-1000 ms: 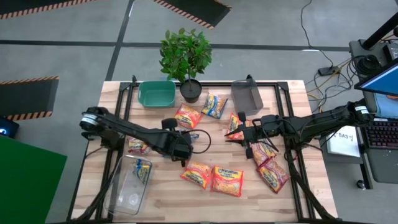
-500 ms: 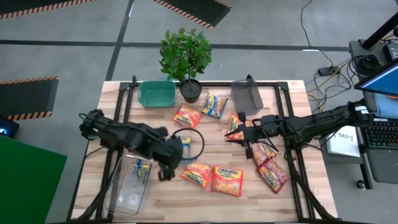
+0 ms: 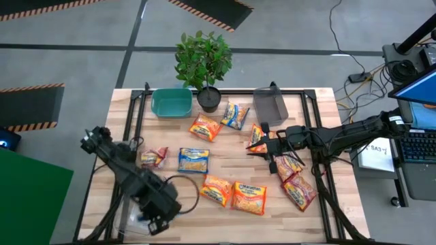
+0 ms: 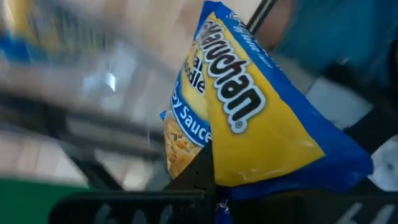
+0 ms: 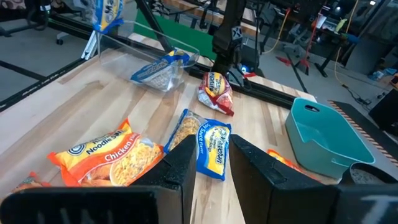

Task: Sort Maruchan noodles
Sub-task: Put the blue noodle pack into the transparent bin

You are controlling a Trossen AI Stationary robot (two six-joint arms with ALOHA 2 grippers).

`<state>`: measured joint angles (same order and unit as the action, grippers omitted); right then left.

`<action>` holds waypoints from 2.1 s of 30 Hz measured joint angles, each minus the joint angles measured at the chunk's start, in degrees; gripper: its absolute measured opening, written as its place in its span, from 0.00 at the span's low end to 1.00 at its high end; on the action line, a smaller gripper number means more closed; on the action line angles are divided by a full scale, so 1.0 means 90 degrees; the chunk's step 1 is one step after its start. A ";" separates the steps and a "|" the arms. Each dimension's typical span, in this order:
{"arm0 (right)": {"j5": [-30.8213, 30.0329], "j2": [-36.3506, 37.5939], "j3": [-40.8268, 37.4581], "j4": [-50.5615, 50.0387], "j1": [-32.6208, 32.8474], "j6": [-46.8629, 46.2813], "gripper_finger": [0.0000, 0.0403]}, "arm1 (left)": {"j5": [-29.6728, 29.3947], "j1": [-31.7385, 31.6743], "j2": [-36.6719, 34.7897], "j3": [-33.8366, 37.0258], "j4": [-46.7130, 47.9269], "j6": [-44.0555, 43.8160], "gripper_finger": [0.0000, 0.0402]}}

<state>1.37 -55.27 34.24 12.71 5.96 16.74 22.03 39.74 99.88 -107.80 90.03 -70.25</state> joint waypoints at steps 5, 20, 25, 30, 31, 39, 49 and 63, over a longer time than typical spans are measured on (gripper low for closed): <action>0.0002 0.0000 0.0000 0.0000 0.0000 -0.0030 0.21 | 0.0214 0.0465 -0.0008 0.0706 -0.0002 -0.0186 0.00; 0.0002 0.0000 0.0000 0.0007 0.0000 0.0044 0.21 | 0.0617 0.0652 -0.0032 0.1995 -0.0002 0.0417 0.00; 0.0000 0.0000 0.0000 0.0007 0.0000 0.0048 0.21 | 0.1073 0.0681 -0.0036 0.2080 -0.0003 0.0402 0.00; 0.0002 0.0000 0.0000 0.0007 0.0000 0.0048 0.21 | 0.1121 0.0740 -0.0041 0.2077 -0.0002 0.0299 0.00; 0.0002 0.0000 0.0000 0.0010 0.0000 0.0048 0.21 | 0.1121 0.0757 -0.0049 0.2077 -0.0004 0.0248 0.00; 0.0002 0.0000 0.0000 0.0010 0.0000 0.0043 0.21 | 0.1141 0.1150 -0.0329 0.2077 0.0001 -0.0849 0.00; 0.0002 0.0000 0.0000 0.0023 0.0000 0.0041 0.21 | 0.0375 0.1235 -0.0243 0.2077 -0.0119 -0.0598 0.00; 0.0002 0.0000 0.0000 0.0022 0.0001 0.0041 0.21 | 0.0278 0.1237 0.0347 0.2274 -0.0648 0.0079 0.00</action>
<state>1.39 -55.27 34.24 12.91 5.97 17.10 24.53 50.87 103.01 -87.33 84.20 -69.54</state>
